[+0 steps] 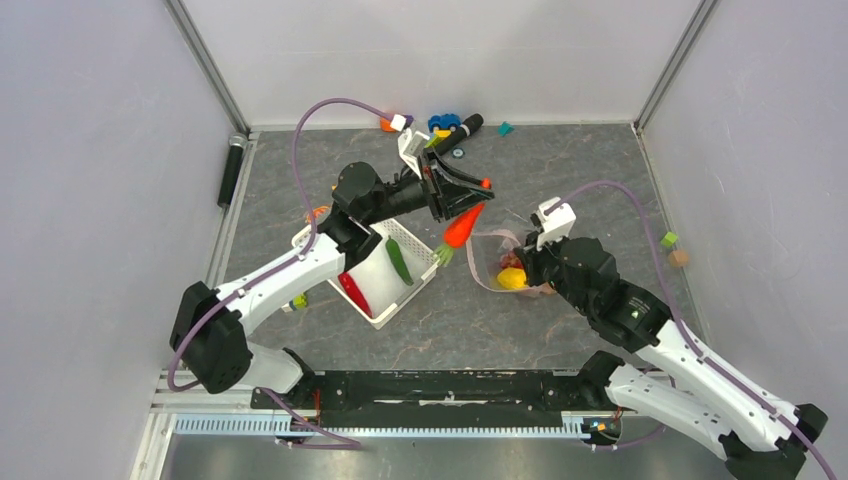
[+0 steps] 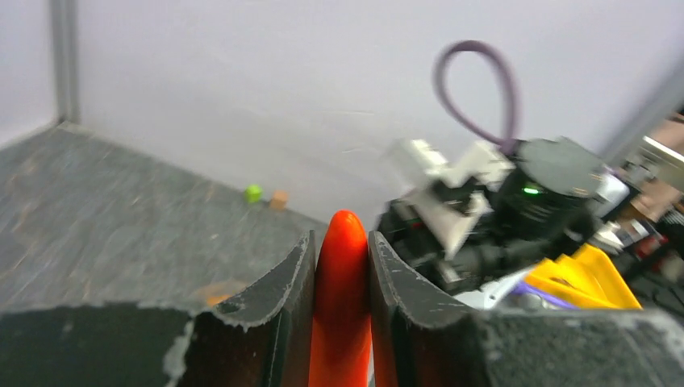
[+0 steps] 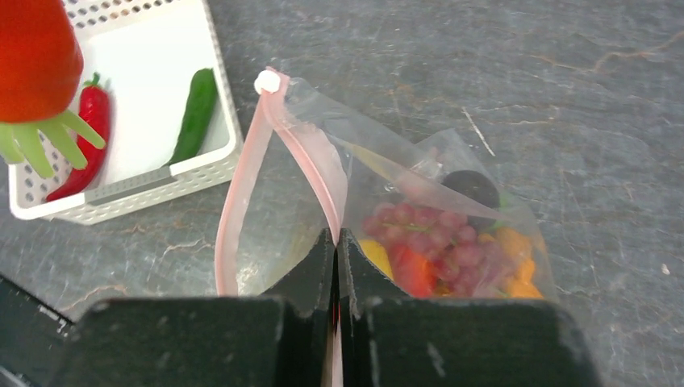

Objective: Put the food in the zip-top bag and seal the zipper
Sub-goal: Place the fake vegetable in the zipper food storage bag.

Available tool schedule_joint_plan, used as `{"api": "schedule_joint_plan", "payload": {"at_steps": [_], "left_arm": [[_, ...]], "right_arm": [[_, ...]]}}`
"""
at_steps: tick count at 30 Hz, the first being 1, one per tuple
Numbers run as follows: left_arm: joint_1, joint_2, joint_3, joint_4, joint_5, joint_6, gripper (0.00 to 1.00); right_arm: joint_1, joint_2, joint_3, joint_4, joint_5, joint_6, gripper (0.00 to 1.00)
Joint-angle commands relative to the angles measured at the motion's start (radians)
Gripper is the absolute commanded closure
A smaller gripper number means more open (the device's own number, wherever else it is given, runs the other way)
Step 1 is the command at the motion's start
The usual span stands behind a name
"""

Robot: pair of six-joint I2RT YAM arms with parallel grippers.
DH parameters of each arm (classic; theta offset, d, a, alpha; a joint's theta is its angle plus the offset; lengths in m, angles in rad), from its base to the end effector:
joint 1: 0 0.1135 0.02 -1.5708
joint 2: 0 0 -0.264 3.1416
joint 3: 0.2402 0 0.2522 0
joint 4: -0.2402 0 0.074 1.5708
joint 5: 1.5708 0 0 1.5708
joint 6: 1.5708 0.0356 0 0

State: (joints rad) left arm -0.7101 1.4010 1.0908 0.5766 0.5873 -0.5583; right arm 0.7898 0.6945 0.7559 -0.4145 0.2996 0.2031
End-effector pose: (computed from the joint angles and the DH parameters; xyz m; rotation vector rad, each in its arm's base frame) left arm 0.2351 -0.2281 0.3833 0.6588 1.3536 -1.4269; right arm 0.1196 0.1058 0.3200 -0.3609 1.8919 0.3819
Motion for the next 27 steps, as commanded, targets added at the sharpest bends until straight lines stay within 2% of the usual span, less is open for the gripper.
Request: {"api": "schedule_joint_plan", "payload": {"at_steps": [1,4,11,19,23,27], "left_arm": [[-0.054,0.009,0.025,0.264,0.158,0.029,0.98],[-0.076,0.008,0.002,0.342,0.173,0.035,0.98],[-0.105,0.026,0.014,0.379,0.209,0.053,0.98],[-0.139,0.114,0.018,0.434,0.188,0.06,0.98],[-0.14,0.171,0.007,0.452,0.24,0.063,0.98],[-0.144,0.205,-0.041,0.519,0.299,0.073,0.88]], "right_arm": [[0.002,0.03,0.097,0.007,-0.117,-0.002,1.0],[0.002,0.035,0.13,-0.005,-0.186,-0.001,1.0],[0.001,0.034,0.215,-0.013,-0.376,0.008,1.0],[0.002,0.005,0.186,-0.03,-0.327,0.008,1.0],[0.002,-0.01,0.18,-0.049,-0.248,0.019,1.0],[0.002,-0.021,0.186,-0.051,-0.225,0.016,1.0]]}}
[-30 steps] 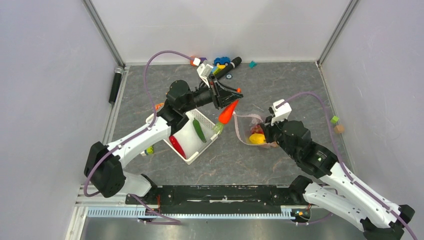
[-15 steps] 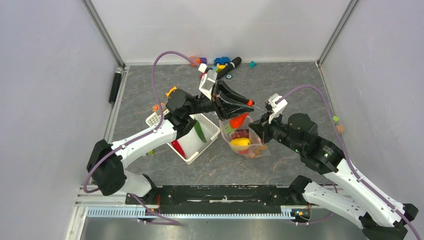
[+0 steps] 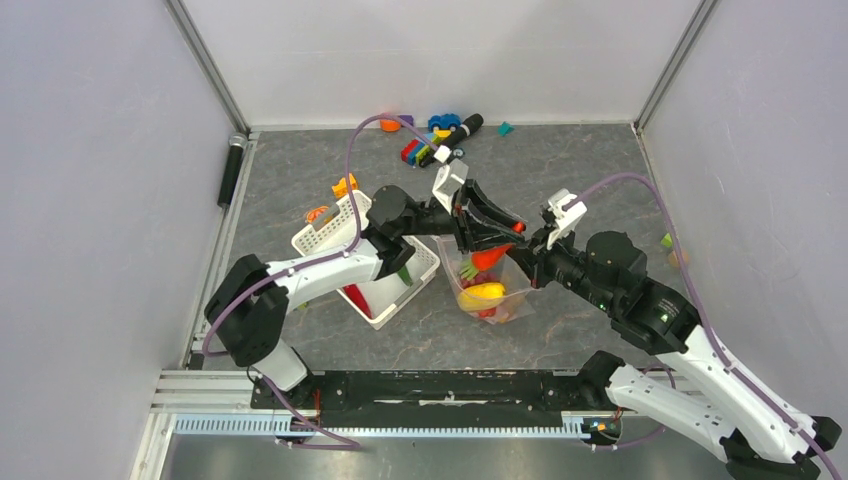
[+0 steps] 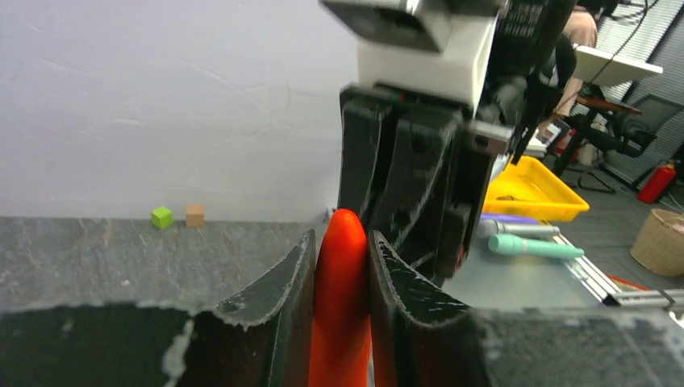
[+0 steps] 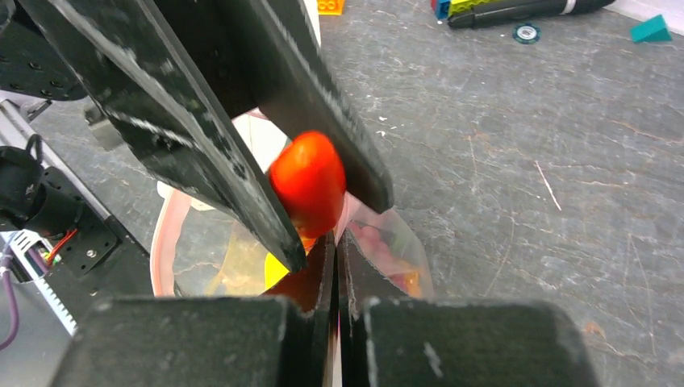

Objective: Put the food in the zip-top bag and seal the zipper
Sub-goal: Place the fake vegetable in the zipper food storage bag.

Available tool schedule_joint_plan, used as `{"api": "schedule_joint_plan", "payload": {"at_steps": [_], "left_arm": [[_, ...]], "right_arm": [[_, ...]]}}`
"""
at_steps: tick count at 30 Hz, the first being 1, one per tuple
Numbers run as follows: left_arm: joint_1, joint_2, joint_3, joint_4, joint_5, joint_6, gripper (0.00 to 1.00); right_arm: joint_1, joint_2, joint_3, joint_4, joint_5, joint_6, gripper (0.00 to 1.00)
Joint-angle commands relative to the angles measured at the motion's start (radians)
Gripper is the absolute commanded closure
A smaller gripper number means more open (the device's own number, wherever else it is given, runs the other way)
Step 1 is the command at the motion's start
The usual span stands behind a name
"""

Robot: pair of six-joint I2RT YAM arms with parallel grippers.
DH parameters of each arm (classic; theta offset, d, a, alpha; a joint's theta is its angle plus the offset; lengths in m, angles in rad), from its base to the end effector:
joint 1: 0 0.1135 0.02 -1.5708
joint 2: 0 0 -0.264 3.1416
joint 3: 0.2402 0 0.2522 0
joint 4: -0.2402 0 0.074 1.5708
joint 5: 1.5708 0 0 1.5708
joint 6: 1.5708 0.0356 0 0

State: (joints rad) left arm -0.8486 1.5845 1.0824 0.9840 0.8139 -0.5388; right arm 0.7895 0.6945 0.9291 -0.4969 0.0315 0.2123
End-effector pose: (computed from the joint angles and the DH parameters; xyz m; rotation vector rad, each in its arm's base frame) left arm 0.2149 -0.2831 0.3578 0.9983 1.0223 -1.6150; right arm 0.1045 0.1038 0.3693 -0.5150 1.8147 0.6686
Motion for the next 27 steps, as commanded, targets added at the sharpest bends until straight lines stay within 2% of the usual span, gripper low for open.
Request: {"api": "schedule_joint_plan", "payload": {"at_steps": [1,3,5,8,15,17,22,27], "left_arm": [[-0.006,0.022,-0.042,0.114,0.074,0.058,0.87],[-0.005,0.019,-0.062,0.108,0.075,0.073,0.82],[-0.006,0.015,-0.075,0.092,0.071,0.091,0.71],[-0.007,0.004,-0.075,0.035,0.067,0.119,0.47],[-0.006,-0.028,-0.073,-0.038,0.055,0.144,0.23],[-0.006,-0.036,-0.067,-0.061,0.057,0.143,0.01],[-0.006,-0.088,-0.055,-0.177,0.024,0.142,0.0],[-0.006,-0.192,-0.048,-0.461,-0.112,0.218,0.0]], "right_arm": [[0.002,-0.023,0.015,0.031,0.048,0.004,1.0],[0.002,-0.02,0.017,0.03,0.057,-0.002,1.0],[0.002,-0.019,0.017,0.029,0.065,-0.005,1.0],[0.002,-0.015,0.014,0.03,0.075,-0.009,1.0],[0.002,-0.009,0.011,0.029,0.099,-0.01,0.99],[0.002,-0.009,0.008,0.028,0.114,-0.01,0.99],[0.002,0.0,0.01,0.017,0.156,-0.002,0.99],[0.001,0.009,0.007,0.005,0.219,0.005,0.99]]}}
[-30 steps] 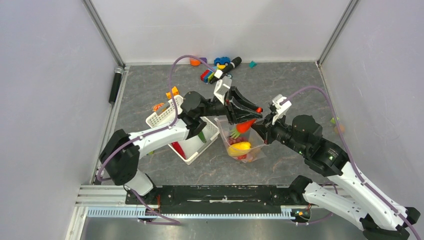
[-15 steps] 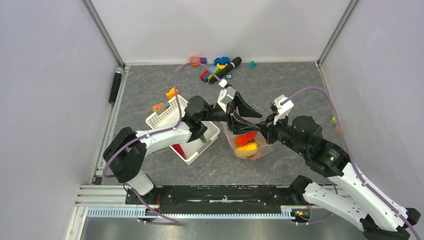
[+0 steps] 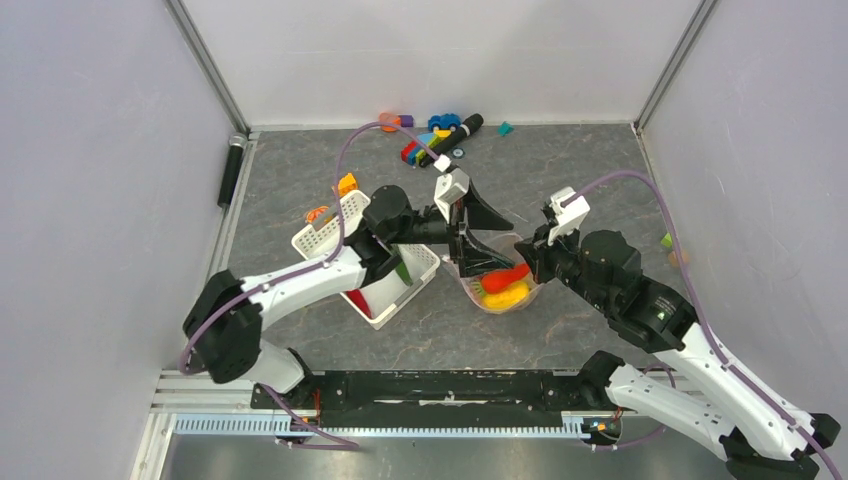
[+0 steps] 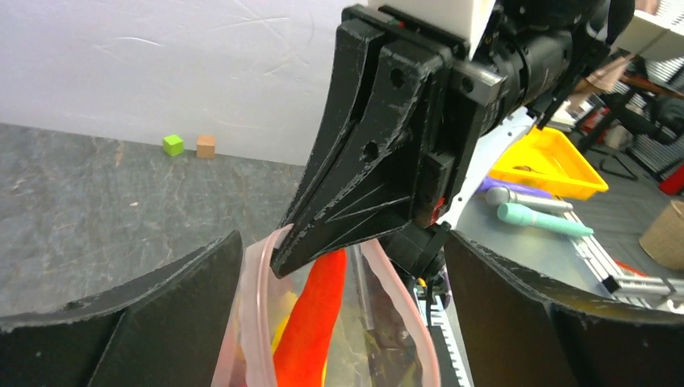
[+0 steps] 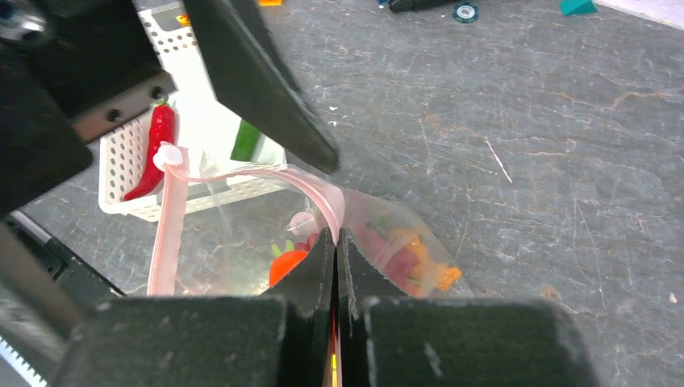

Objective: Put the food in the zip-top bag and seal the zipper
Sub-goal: Place the fake vegetable in the zipper food storage bag, then pick up the fake vegetable from the bin.

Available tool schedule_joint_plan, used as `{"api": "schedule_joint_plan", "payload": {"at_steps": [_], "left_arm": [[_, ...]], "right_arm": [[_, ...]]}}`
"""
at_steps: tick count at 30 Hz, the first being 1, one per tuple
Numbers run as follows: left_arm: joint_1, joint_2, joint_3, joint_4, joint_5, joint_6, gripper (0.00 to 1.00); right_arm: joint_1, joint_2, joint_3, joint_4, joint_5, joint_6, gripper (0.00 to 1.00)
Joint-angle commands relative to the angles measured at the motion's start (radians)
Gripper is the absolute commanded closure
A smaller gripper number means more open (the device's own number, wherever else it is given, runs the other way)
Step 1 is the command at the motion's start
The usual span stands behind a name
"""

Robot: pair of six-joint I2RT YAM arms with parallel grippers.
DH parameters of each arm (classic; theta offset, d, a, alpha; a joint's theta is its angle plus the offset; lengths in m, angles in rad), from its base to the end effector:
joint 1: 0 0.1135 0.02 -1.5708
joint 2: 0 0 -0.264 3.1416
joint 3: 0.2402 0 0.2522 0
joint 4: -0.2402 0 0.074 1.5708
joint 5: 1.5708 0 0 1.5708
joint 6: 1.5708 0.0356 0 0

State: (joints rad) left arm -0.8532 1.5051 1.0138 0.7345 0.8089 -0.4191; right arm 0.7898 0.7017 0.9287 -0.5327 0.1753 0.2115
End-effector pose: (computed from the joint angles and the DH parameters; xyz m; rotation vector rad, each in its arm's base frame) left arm 0.2059 -0.2751 0.3380 1.0555 1.2089 -1.5540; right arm 0.1083 0.1004 0.3647 -0.4247 1.8573 0.5224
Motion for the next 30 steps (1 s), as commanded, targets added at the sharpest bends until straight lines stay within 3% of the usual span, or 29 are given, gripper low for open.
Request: {"api": "schedule_joint_plan", "payload": {"at_steps": [1,5,8,12,15,21,27,30], "left_arm": [[-0.003,-0.129,0.023,-0.282,-0.132,0.116,0.0],[-0.003,-0.207,-0.002,-0.504,-0.307,0.172,0.0],[-0.002,-0.276,-0.06,-0.573,-0.463,0.188,0.0],[-0.001,-0.365,-0.112,-0.704,-0.881,0.143,0.0],[0.0,-0.386,-0.134,-0.801,-1.098,0.084,0.0],[0.042,-0.296,-0.115,-0.922,-1.198,-0.035,0.0],[0.162,-0.191,-0.108,-0.938,-1.064,-0.125,0.0],[0.204,-0.177,-0.117,-0.951,-1.037,-0.158,0.0]], "right_arm": [[0.002,0.003,0.007,0.039,0.086,0.01,0.99],[0.002,0.01,0.007,0.036,0.118,0.01,0.99],[0.002,0.013,0.008,0.025,0.18,0.019,0.99],[0.001,0.051,0.027,-0.024,0.335,0.029,0.99],[0.002,0.112,0.083,-0.121,0.447,0.047,1.0],[0.001,0.169,0.179,-0.279,0.743,0.166,1.0],[-0.004,0.214,0.271,-0.371,0.86,0.248,0.98],[-0.004,0.226,0.254,-0.331,0.819,0.236,0.97]]}}
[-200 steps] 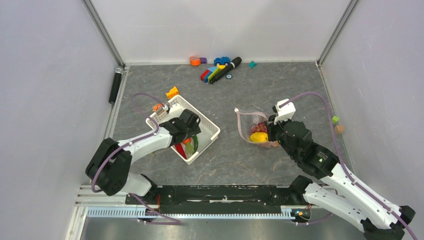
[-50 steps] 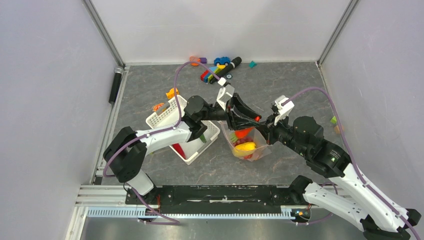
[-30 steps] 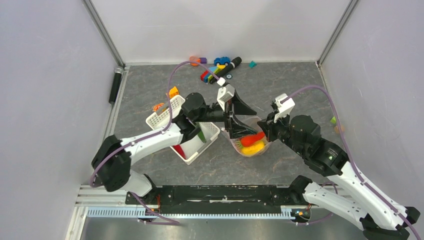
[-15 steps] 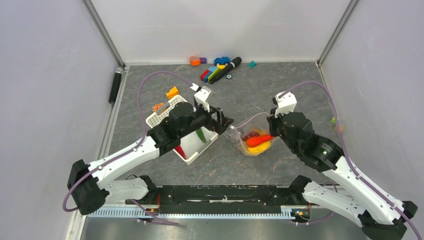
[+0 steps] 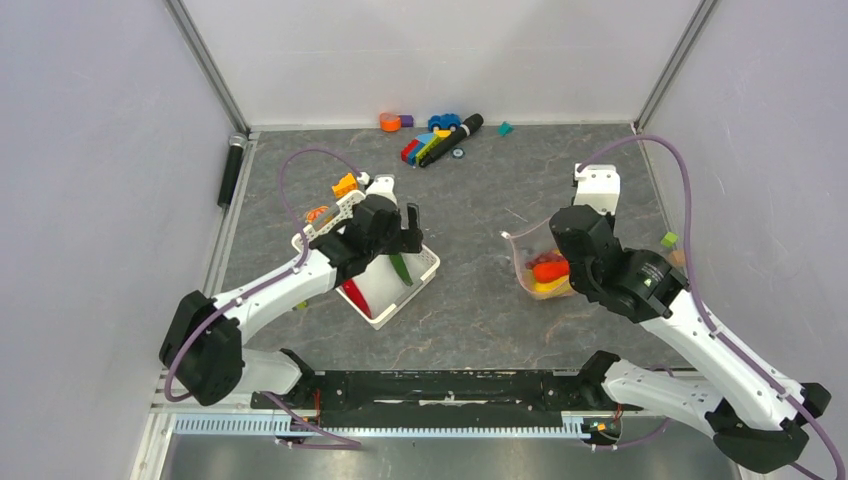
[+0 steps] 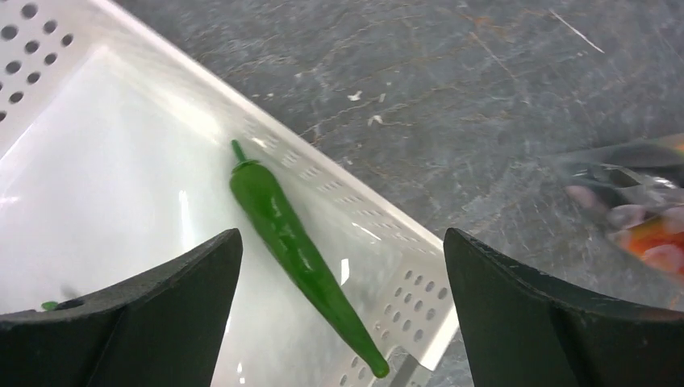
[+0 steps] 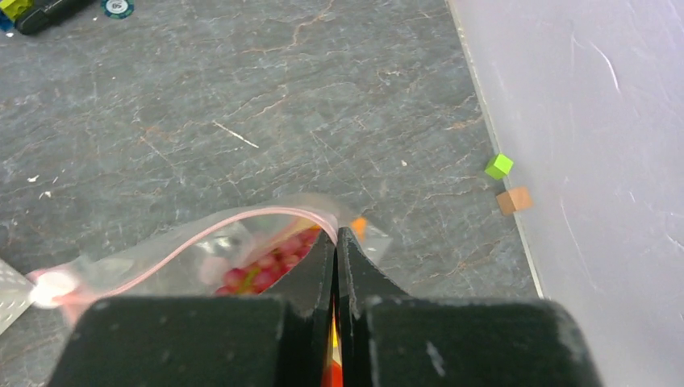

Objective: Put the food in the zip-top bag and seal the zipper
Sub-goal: Pick up the fake vegetable from the bin.

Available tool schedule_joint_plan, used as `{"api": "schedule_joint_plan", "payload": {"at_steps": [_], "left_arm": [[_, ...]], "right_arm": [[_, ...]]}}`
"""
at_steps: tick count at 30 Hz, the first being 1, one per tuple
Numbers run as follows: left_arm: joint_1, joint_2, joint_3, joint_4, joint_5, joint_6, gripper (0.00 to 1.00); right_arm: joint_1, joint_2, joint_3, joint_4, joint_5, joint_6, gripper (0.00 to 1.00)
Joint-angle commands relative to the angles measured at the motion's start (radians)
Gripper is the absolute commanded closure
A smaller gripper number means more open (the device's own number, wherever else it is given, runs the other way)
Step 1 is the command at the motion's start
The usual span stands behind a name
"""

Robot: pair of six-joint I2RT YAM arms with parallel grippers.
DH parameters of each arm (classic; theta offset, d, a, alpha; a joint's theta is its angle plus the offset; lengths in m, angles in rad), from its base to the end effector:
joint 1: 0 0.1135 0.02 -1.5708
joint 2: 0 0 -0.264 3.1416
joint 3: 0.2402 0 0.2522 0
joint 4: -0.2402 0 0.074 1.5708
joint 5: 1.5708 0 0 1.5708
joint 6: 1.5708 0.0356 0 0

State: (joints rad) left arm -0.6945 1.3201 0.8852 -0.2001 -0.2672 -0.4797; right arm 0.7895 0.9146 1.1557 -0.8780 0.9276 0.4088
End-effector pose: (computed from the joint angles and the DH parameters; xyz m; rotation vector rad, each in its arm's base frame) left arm 0.2282 -0.1778 0.2562 0.0873 2.2024 -0.3695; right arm 0.1323 0.0929 0.3827 0.1101 1.9400 -0.2426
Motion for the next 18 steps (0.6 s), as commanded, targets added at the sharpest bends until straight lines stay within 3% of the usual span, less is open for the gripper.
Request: {"api": "schedule_joint_plan", "payload": {"at_steps": [1,5,8,18], "left_arm": [[0.054,0.009,0.003,-0.017,0.044,-0.112,0.0],[0.062,0.004,-0.035,-0.026,0.046,-0.157,0.01],[0.062,0.008,-0.066,-0.054,0.053,-0.19,0.01],[0.064,0.061,-0.173,0.048,0.019,-0.32,0.09]], "right_arm": [[-0.004,0.011,0.004,0.059,0.027,0.002,0.97],[-0.004,-0.041,-0.124,0.306,-0.313,-0.177,0.96],[-0.003,-0.074,-0.167,0.389,-0.547,-0.229,0.96],[-0.004,-0.213,-0.306,0.533,-0.577,-0.234,0.96]]}}
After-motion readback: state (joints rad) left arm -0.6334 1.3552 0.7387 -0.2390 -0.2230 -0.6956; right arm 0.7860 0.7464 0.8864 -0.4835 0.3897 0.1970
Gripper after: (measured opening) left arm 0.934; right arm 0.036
